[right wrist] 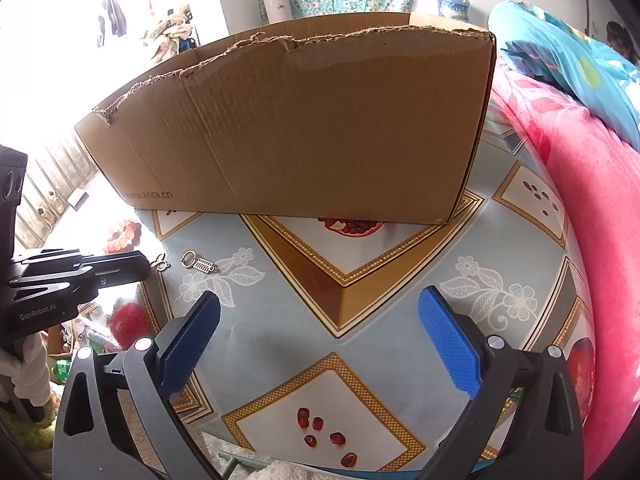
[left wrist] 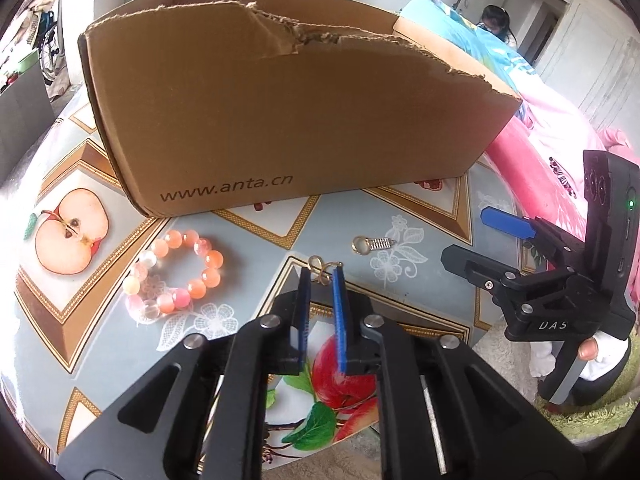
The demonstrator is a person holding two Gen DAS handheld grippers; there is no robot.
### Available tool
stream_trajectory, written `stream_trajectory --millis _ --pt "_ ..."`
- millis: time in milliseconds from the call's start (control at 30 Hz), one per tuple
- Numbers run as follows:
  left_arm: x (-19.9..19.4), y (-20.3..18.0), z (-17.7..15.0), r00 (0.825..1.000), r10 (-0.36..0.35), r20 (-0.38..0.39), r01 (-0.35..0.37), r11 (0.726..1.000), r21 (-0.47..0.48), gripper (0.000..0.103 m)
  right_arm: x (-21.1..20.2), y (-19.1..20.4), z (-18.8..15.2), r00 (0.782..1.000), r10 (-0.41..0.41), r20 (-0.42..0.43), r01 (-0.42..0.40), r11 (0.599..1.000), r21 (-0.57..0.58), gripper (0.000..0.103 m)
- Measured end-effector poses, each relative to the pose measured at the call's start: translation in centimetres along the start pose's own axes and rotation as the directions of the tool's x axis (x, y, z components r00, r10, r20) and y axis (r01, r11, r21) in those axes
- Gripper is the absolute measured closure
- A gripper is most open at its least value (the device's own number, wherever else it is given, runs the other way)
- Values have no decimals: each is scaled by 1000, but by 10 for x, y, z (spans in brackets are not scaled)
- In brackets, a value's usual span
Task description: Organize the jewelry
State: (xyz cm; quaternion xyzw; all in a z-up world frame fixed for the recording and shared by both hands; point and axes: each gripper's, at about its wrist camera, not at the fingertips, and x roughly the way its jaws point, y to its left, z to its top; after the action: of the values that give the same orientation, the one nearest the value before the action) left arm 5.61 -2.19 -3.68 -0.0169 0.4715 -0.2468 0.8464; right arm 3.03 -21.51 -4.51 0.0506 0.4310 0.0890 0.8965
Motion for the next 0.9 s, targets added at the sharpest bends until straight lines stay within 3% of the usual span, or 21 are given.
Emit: stream_trajectory --millis 133,500,700,900 --pt "-1 -6 -1 1000 18 -6 -17 999 30 78 0 -1 1 1000 3 0 -3 1000 1 6" --pt "10 -12 10 999 31 15 -31 998 59 78 -1 -3 1 1000 11 9 -11 1000 14 6" --pt "13 -27 8 990 137 24 -139 975 170 78 0 0 -1 1000 -5 13 5 1000 -3 6" --pt "17 -32 10 982 189 13 -188 961 201 78 0 2 -2 1000 -4 16 4 1000 3 6"
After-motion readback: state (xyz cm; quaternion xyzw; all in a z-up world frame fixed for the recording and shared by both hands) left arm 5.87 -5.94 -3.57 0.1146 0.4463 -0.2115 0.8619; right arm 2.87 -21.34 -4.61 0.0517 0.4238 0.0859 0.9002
